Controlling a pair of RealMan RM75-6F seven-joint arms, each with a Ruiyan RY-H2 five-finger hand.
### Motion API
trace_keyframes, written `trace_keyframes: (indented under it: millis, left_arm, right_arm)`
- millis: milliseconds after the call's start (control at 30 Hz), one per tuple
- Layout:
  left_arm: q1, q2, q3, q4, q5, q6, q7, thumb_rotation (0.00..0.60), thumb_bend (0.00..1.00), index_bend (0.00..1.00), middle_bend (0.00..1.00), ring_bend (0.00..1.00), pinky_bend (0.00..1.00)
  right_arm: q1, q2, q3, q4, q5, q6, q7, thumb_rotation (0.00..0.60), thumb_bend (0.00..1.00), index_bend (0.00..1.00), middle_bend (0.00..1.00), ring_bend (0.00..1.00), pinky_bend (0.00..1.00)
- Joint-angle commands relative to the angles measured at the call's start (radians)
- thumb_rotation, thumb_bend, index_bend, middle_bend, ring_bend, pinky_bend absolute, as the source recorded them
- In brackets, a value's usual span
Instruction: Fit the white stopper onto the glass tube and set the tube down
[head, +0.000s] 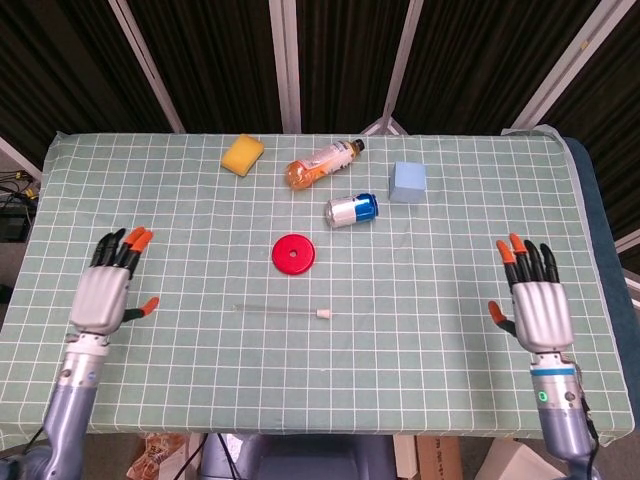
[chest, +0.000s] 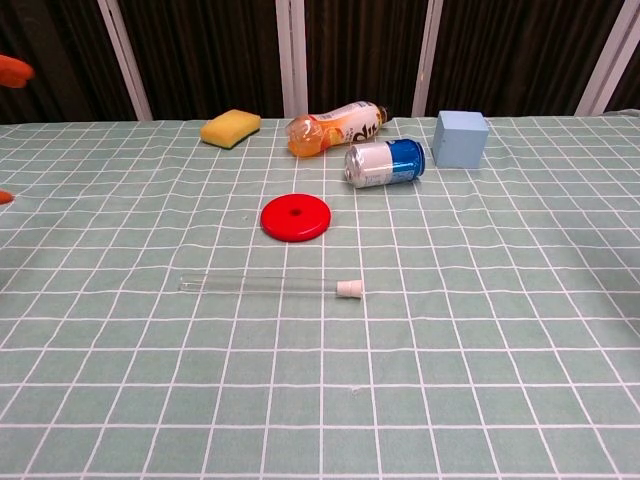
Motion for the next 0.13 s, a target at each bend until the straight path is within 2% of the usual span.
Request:
trace_keyframes:
  millis: [33, 133]
  left_arm:
    - [0.111, 0.074, 0.087, 0.034, 0.094, 0.098, -0.115, 0.6, 0.1, 0.08, 0.07, 0.0, 0.0]
    - [0.177, 0.112, 0.124, 0.064, 0.133, 0.151, -0.196, 0.6, 0.1, 0.07, 0.07, 0.0, 0.0]
  right_arm:
    - [-0.079, 0.041, -0.052, 0.035, 0.004, 0.02, 0.104, 0.6, 0.32, 0.0, 0.0, 0.0, 0.0]
    - [-0.122, 0.058, -0.075, 0.05, -0.024, 0.05, 0.158, 0.6, 0.32, 0.0, 0.0, 0.0, 0.0]
